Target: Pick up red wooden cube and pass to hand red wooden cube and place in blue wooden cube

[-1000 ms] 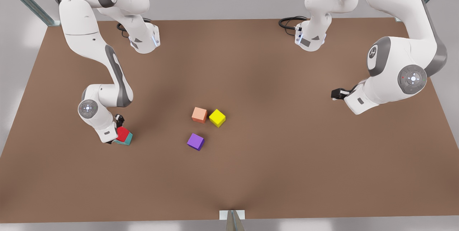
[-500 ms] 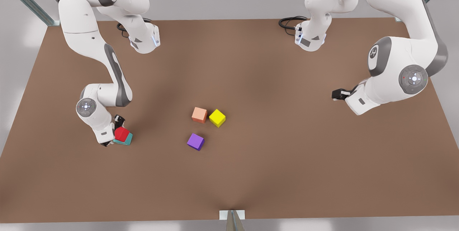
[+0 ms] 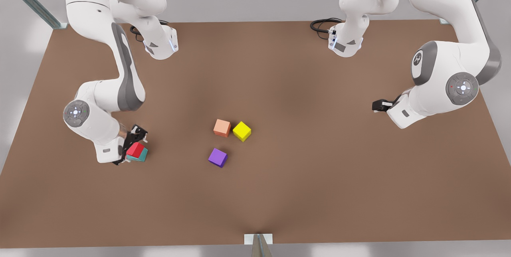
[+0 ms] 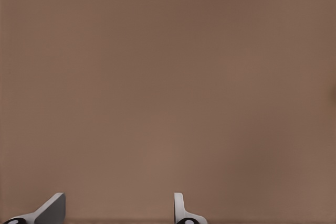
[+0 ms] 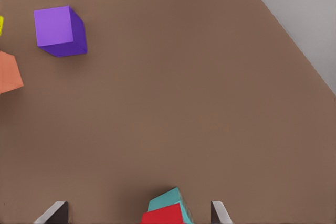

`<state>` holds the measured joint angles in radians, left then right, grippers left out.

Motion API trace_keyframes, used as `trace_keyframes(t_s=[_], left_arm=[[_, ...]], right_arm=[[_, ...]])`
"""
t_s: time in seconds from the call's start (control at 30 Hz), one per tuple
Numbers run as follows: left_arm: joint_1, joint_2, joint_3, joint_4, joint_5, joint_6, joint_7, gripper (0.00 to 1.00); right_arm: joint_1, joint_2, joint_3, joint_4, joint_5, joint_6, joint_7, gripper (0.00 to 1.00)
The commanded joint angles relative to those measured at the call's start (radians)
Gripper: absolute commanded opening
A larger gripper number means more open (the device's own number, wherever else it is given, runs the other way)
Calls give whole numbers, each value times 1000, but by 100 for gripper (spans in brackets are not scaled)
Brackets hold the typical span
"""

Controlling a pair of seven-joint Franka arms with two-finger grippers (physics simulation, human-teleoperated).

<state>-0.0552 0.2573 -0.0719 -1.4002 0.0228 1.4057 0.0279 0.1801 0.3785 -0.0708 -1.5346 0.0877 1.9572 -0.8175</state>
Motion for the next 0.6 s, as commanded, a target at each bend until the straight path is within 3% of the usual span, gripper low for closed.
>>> trace_keyframes(t_s=[0.0,0.1,0.17,0.33,0.57], left_arm=[[0,-1,0,0,0,-4,-10,100],[0,-1,0,0,0,-8,-8,100],[0,0,0,0,0,-8,-8,100],[0,3,0,0,0,-8,-8,100],[0,3,0,1,0,-30,-10,100]], right_arm=[[12,53,-1,169,26,-506,1093,100],[12,34,-7,367,-75,-724,1097,100],[6,-90,12,372,-71,-836,1149,100],[-82,-285,98,140,-72,-719,1150,100],[-82,-285,98,126,-82,-704,1149,100]])
